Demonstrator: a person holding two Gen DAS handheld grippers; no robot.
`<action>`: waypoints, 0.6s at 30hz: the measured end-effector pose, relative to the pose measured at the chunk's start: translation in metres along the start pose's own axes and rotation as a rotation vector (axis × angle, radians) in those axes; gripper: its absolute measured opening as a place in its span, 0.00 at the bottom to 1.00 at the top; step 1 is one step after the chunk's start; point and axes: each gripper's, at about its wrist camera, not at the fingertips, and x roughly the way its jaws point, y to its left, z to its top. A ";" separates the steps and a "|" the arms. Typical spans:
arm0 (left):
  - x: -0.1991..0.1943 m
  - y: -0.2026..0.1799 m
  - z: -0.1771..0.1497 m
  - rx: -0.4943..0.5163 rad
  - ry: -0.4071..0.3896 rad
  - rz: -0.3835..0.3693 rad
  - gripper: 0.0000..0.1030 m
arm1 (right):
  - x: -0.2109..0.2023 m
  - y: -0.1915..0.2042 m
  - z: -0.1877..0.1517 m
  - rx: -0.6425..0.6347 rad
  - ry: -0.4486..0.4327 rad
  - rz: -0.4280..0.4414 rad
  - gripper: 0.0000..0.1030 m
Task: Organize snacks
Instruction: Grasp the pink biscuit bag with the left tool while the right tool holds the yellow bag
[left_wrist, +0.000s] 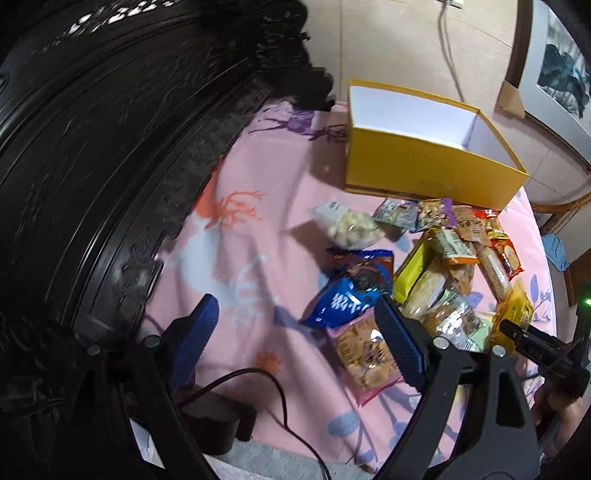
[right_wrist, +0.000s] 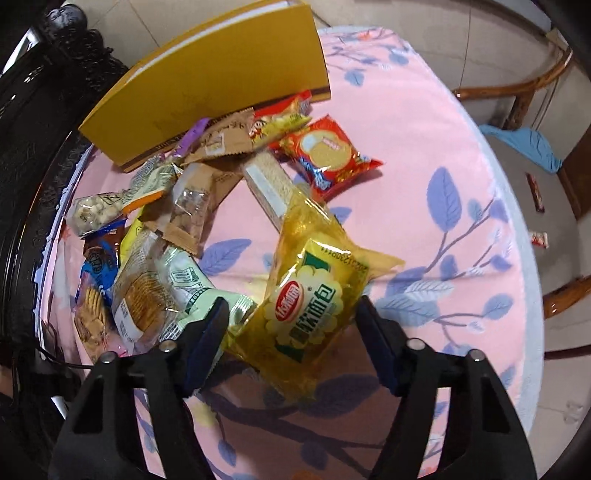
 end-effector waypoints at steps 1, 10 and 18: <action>0.001 0.002 -0.001 -0.004 0.006 0.006 0.85 | 0.001 0.000 0.000 -0.002 0.000 -0.003 0.52; 0.027 -0.004 -0.017 -0.007 0.104 -0.026 0.85 | -0.023 -0.007 -0.010 -0.011 -0.049 -0.004 0.37; 0.060 -0.021 -0.031 -0.014 0.215 -0.078 0.85 | -0.074 -0.015 -0.017 0.005 -0.149 -0.001 0.37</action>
